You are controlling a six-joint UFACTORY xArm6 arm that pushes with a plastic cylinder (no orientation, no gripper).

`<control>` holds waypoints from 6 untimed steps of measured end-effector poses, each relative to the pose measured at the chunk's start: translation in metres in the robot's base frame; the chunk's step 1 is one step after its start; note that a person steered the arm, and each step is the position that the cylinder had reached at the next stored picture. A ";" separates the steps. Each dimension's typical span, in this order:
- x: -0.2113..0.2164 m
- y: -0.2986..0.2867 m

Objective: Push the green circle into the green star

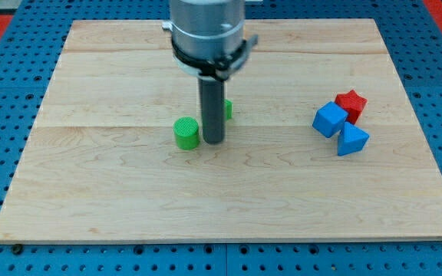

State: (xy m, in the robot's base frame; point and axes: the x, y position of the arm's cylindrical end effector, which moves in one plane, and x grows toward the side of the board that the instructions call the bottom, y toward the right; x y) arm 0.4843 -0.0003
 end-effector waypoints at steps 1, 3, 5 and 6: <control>0.011 -0.027; -0.012 -0.078; -0.068 -0.019; -0.068 -0.012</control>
